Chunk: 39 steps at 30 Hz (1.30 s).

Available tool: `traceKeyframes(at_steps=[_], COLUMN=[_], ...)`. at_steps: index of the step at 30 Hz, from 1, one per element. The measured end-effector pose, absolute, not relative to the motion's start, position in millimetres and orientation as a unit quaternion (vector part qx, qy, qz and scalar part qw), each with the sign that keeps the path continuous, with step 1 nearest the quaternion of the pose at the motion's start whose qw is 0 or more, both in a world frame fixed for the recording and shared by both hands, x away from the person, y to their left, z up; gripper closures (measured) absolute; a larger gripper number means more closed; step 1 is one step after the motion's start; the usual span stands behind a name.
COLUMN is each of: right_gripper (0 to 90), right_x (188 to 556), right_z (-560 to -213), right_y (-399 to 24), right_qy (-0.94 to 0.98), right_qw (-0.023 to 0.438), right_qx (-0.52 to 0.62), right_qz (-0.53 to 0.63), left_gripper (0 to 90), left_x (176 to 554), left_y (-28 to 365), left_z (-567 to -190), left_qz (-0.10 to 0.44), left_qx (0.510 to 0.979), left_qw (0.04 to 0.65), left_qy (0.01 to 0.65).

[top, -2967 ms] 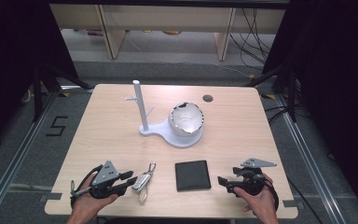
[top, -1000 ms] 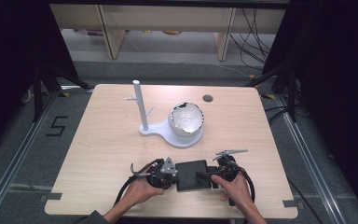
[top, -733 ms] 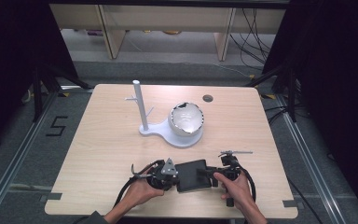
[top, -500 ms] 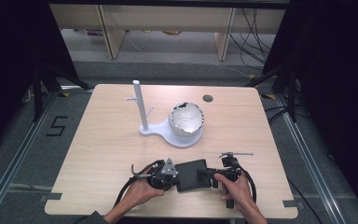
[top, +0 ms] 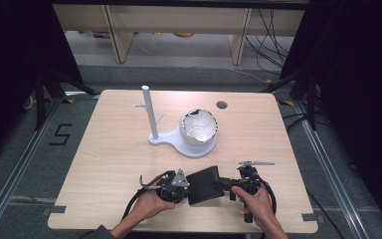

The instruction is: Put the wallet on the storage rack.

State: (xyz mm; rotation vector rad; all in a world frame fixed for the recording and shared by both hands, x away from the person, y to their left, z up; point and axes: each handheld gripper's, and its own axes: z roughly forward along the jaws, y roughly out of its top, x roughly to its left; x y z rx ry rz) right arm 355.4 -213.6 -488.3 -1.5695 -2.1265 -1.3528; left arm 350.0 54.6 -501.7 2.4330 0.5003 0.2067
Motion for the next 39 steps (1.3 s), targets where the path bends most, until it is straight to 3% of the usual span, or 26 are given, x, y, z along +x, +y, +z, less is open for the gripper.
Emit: traceKeyframes(at_steps=[24, 28, 29, 32, 35, 39], right_gripper=[72.8, 74.9, 76.4, 77.2, 77.4, 77.5], right_x=[365, 364, 364, 366, 367, 368], right_z=[-481, -480, -478, -477, -473, -465], right_y=[-192, -193, -193, -194, -193, -192], right_qy=[-0.741, -0.742, -0.734, -0.743, -0.744, -0.750], right_qw=[0.096, 0.095, 0.114, 0.103, 0.102, 0.094], right_qx=[-0.490, -0.488, -0.490, -0.472, -0.471, -0.462], right_qz=[-0.449, -0.450, -0.456, -0.464, -0.464, -0.464], left_gripper=[87.9, 78.7, 76.2, 68.3, 60.8, 56.4], left_x=[349, 350, 348, 346, 341, 336], left_y=[55, 59, 61, 63, 73, 85], left_z=[-502, -498, -494, -488, -474, -461], left_qz=[0.081, 0.078, 0.080, 0.082, 0.086, 0.092], left_qx=[0.920, 0.923, 0.922, 0.919, 0.900, 0.893], left_qw=[0.328, 0.322, 0.325, 0.332, 0.365, 0.375], left_qy=[0.197, 0.196, 0.197, 0.197, 0.222, 0.233])
